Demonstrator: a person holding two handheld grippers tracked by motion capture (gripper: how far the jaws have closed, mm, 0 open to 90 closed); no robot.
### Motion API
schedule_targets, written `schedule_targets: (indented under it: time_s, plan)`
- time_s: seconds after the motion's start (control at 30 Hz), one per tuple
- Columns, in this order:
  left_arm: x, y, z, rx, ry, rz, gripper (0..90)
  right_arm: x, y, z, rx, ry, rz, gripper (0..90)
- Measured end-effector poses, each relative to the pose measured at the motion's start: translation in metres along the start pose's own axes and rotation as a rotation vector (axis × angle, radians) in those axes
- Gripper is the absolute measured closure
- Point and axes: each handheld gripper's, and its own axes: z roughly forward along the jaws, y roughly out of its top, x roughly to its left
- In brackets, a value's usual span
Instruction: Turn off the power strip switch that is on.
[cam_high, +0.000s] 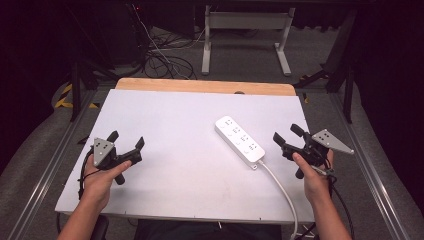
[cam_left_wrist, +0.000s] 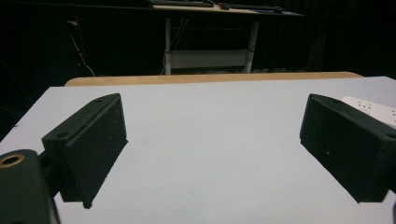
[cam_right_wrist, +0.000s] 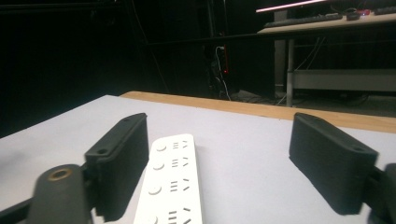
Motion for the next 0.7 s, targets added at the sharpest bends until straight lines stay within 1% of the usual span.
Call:
schedule_targets:
  time_s: [0.07,0.1,0.17,0.27,0.37,0.57,0.7]
  plan:
    - [0.0000,0.0000,0.0002,-0.001,0.001,0.000,7.8,0.0011,0.0001,0.0005,-0.005,-0.007,-0.007,11.0]
    - [0.0000,0.0000,0.0002,-0.001,0.001,0.000,7.8,0.0015,0.0001,0.0010,-0.007,-0.011,-0.015,9.4]
    - [-0.0001,0.0001,0.0003,-0.001,0.001,0.001,7.8,0.0025,-0.0001,0.0014,-0.005,-0.016,-0.022,7.8]
    - [-0.0002,0.0000,0.0003,-0.001,0.000,0.001,7.8,0.0033,-0.0001,0.0019,-0.006,-0.032,-0.054,6.4]
    - [-0.0001,0.0001,0.0003,0.000,0.001,0.001,7.8,0.0039,-0.0010,0.0029,0.007,-0.049,-0.096,6.4]
    - [-0.0001,0.0001,0.0006,0.002,0.000,0.001,7.8,0.0038,-0.0022,0.0027,0.021,-0.040,-0.104,6.3]
    - [-0.0006,0.0003,0.0018,0.003,-0.004,0.000,7.8,0.0026,-0.0032,0.0013,0.030,-0.034,-0.100,6.4]
